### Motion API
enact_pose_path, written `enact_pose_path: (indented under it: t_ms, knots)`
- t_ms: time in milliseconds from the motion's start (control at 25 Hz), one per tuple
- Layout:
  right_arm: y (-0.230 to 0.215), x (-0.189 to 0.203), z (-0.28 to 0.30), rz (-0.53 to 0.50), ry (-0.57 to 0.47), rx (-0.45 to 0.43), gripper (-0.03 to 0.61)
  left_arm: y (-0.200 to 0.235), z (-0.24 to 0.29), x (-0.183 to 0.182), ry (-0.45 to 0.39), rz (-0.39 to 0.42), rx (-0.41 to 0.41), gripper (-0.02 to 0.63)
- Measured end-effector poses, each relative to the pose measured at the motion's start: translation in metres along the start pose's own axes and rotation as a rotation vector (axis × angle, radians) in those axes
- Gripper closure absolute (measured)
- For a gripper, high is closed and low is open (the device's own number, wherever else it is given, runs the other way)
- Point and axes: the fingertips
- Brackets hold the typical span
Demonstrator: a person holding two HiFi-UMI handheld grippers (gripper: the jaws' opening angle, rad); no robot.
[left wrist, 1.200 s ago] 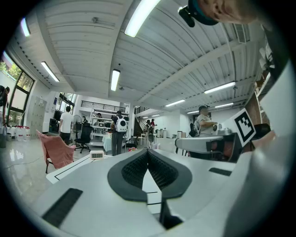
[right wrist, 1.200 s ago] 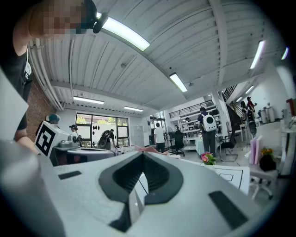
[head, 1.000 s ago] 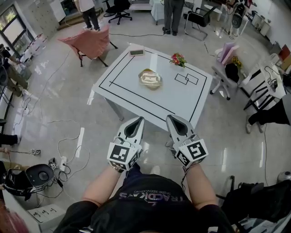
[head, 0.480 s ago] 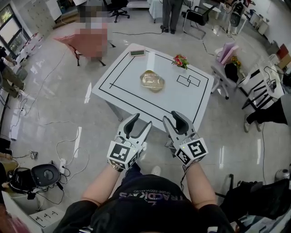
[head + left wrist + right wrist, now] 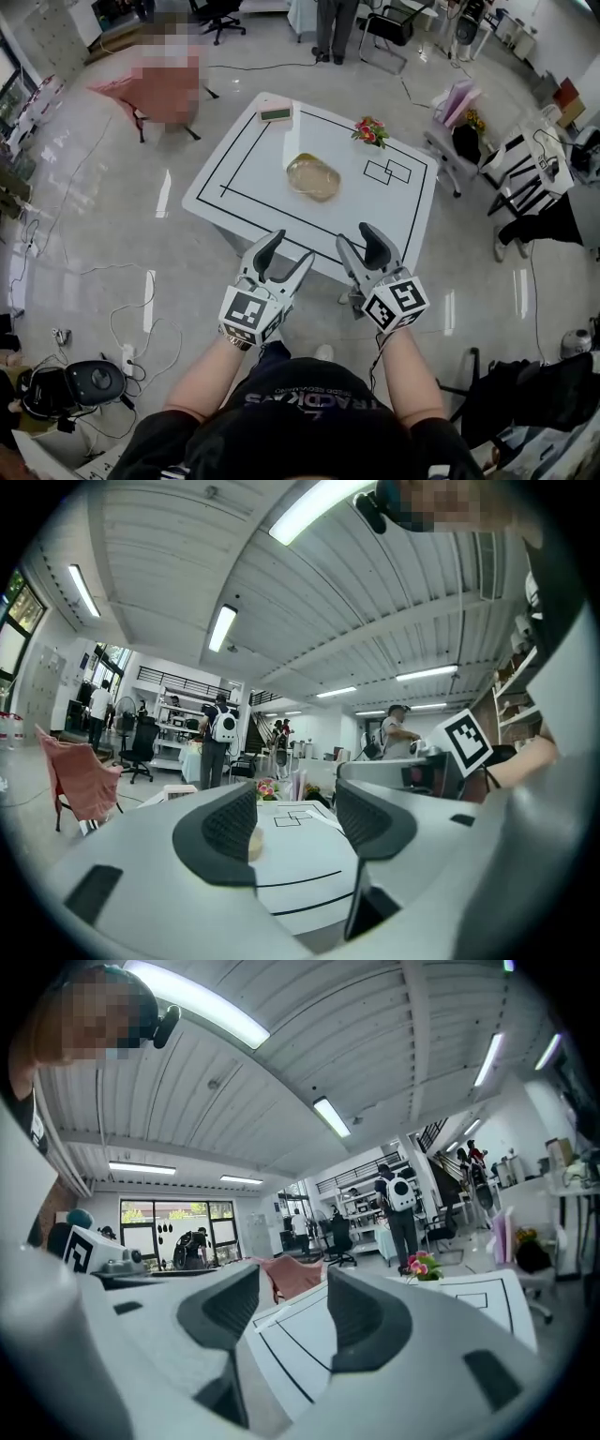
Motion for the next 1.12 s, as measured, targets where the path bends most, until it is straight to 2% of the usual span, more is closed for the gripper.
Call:
enact_pose_path:
  t_ms: [440, 720, 1120]
  knots:
    - [-0.004, -0.003, 0.058, 0.037, 0.018, 0.093, 0.367, 0.063, 0.016, -0.003, 0.022, 0.005, 0.094, 0.356]
    - [-0.001, -0.004, 0.081, 0.046, 0.017, 0.143, 0.367, 0.086, 0.013, -0.002, 0.020, 0.019, 0.145, 0.356]
    - [0.007, -0.011, 0.106, 0.038, 0.033, 0.129, 0.367, 0.104, 0.011, -0.009, 0.005, 0.024, 0.161, 0.356]
Point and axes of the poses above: the fingertips, and each gripper's own axes: z forward along the fingers, y to its left, x out of its underside, and after that the axes turned 14 degrees about y, right-handed
